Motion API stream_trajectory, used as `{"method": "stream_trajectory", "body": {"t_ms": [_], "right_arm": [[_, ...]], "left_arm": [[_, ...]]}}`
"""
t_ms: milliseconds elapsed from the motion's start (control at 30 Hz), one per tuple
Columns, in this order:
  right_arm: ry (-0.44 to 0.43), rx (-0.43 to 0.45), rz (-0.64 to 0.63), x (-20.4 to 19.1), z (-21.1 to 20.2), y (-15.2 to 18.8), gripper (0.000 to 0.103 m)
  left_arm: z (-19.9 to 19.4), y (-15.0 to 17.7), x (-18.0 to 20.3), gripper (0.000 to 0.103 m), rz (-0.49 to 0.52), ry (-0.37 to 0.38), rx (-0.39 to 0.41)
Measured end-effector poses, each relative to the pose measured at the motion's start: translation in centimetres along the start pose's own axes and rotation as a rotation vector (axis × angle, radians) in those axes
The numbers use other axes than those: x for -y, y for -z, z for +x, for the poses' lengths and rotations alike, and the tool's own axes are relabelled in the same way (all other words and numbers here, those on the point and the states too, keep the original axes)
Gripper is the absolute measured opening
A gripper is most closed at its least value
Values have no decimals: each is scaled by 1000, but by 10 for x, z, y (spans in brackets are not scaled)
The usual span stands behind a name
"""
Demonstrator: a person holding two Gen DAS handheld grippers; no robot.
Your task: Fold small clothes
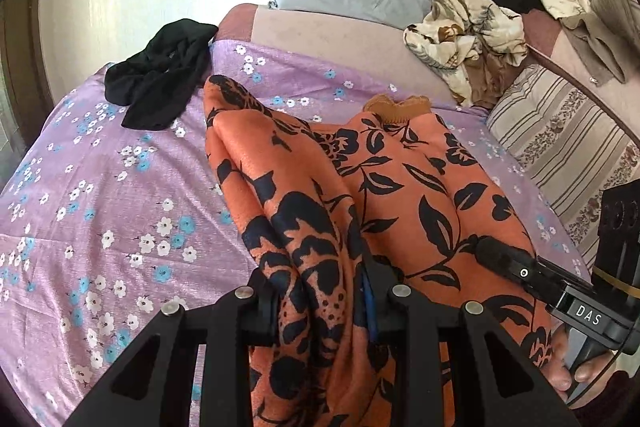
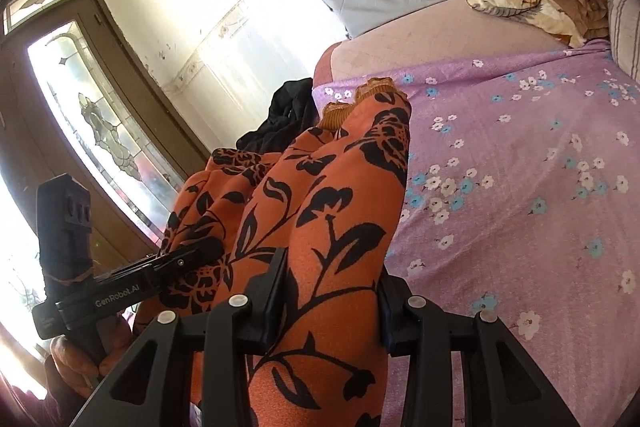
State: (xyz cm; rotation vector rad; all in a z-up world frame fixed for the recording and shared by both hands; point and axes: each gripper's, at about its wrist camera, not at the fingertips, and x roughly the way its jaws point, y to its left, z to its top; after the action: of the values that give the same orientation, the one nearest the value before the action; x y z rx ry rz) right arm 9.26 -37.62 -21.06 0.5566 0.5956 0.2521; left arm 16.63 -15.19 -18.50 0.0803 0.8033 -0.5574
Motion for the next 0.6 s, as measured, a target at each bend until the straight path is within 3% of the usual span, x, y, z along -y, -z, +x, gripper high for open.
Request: {"method": "stream_trajectory", "body": {"t_ms": [600], "right_arm": [[20, -36, 11, -1, 17, 6, 40]], "left_arm": [[12, 6, 0, 32, 11, -58, -30]]}}
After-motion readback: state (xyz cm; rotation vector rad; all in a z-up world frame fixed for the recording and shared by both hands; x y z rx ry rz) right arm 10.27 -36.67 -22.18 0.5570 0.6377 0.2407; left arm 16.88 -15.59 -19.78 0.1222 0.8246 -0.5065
